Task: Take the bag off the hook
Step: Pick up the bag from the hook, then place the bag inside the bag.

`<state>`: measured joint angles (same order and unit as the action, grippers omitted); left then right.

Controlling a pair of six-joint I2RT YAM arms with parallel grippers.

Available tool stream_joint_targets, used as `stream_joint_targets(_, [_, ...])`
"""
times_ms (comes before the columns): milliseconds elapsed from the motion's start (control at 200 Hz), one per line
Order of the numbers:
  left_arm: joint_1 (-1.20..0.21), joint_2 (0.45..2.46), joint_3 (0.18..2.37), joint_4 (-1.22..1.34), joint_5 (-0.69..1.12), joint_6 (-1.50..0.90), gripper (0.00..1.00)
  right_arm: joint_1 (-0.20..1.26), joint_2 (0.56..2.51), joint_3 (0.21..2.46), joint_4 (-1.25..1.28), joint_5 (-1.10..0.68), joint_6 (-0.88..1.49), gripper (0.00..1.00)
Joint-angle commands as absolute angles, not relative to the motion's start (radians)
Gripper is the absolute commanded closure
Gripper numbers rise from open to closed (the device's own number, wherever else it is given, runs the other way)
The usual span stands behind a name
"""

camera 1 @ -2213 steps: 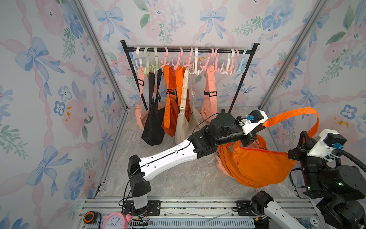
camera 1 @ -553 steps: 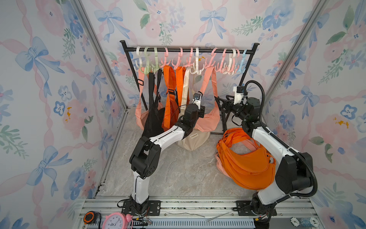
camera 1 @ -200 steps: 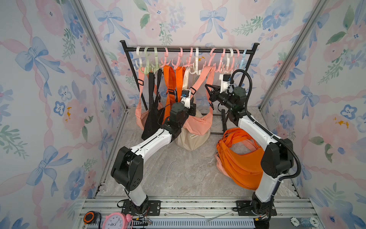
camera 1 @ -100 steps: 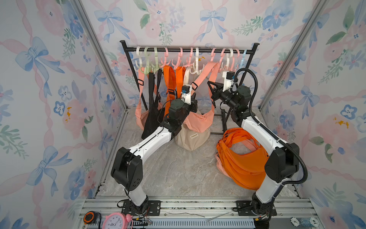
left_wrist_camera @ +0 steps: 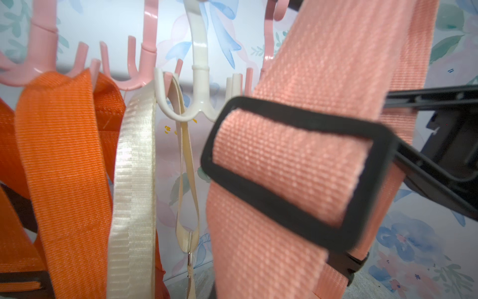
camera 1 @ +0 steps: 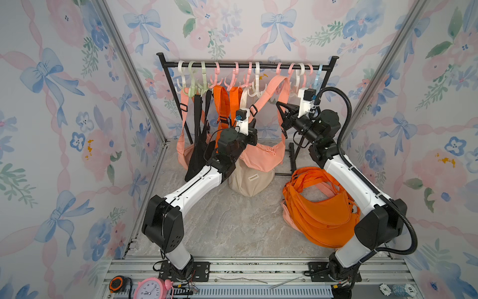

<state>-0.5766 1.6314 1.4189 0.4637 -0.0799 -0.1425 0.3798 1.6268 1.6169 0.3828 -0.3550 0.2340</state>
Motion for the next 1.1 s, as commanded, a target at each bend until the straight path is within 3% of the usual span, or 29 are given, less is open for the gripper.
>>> stream_joint_targets(0, [-0.589, 1.568, 1.397, 0.494, -0.059, -0.144, 1.0, 0.395, 1.559, 1.592, 0.376, -0.341, 0.206, 1.0])
stream_joint_targets(535, [-0.697, 1.47, 1.319, 0.495, -0.051, -0.127, 1.0, 0.412, 1.26, 1.455, 0.195, -0.208, 0.137, 1.0])
stream_joint_targets(1095, [-0.9, 1.555, 1.36, 0.522, 0.0, -0.196, 1.0, 0.395, 0.922, 1.41, -0.168, 0.209, 0.1, 1.0])
